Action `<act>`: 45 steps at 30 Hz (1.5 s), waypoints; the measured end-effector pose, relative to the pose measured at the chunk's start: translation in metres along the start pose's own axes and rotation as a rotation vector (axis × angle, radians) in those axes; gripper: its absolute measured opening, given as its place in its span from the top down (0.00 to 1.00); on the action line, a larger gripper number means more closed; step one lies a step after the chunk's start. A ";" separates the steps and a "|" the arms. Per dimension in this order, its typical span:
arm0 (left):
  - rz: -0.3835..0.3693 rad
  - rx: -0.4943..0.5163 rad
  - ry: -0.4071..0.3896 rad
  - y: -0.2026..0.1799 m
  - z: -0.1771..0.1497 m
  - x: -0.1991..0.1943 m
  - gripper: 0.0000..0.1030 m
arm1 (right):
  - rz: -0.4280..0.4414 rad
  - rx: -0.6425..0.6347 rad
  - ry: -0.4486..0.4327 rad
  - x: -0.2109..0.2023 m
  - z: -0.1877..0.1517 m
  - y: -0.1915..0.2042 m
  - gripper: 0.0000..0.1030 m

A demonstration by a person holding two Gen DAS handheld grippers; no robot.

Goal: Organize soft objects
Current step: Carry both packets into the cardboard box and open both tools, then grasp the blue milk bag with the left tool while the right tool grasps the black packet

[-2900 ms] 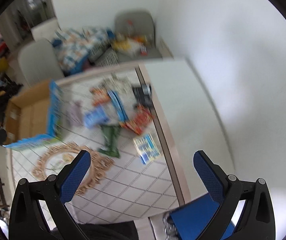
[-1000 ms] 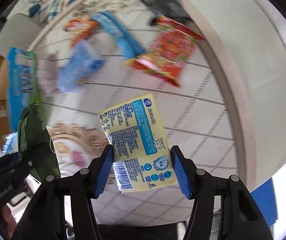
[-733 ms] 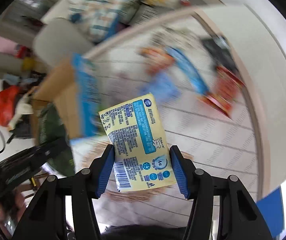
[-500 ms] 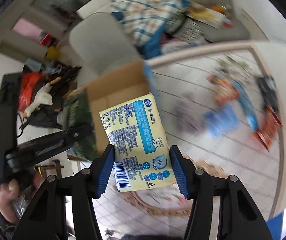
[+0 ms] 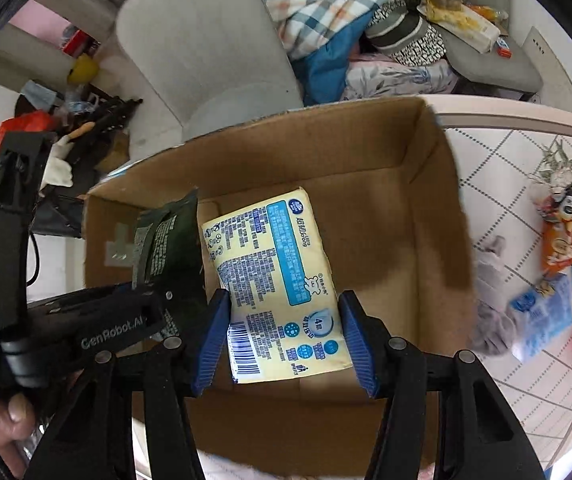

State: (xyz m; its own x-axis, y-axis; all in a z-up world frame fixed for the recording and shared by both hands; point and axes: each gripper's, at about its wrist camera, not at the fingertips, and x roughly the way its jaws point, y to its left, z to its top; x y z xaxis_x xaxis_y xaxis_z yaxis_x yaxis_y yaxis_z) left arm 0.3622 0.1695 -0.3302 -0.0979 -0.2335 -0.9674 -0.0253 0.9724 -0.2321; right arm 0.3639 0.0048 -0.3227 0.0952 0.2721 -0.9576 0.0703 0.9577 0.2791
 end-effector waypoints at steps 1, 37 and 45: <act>0.000 0.002 0.005 0.001 0.002 0.002 0.71 | -0.006 0.002 0.003 0.006 0.003 0.000 0.44; 0.161 -0.019 -0.294 0.018 -0.119 -0.086 0.02 | -0.201 -0.118 -0.069 -0.058 -0.075 0.009 0.00; 0.183 0.027 -0.370 -0.002 -0.166 -0.124 0.02 | -0.191 -0.136 -0.106 -0.102 -0.117 0.016 0.00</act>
State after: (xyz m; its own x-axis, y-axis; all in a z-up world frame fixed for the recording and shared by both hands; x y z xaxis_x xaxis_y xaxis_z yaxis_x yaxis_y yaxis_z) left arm 0.2093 0.1968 -0.1928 0.2662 -0.0454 -0.9628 -0.0141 0.9986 -0.0509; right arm 0.2391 0.0036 -0.2285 0.1974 0.0808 -0.9770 -0.0361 0.9965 0.0752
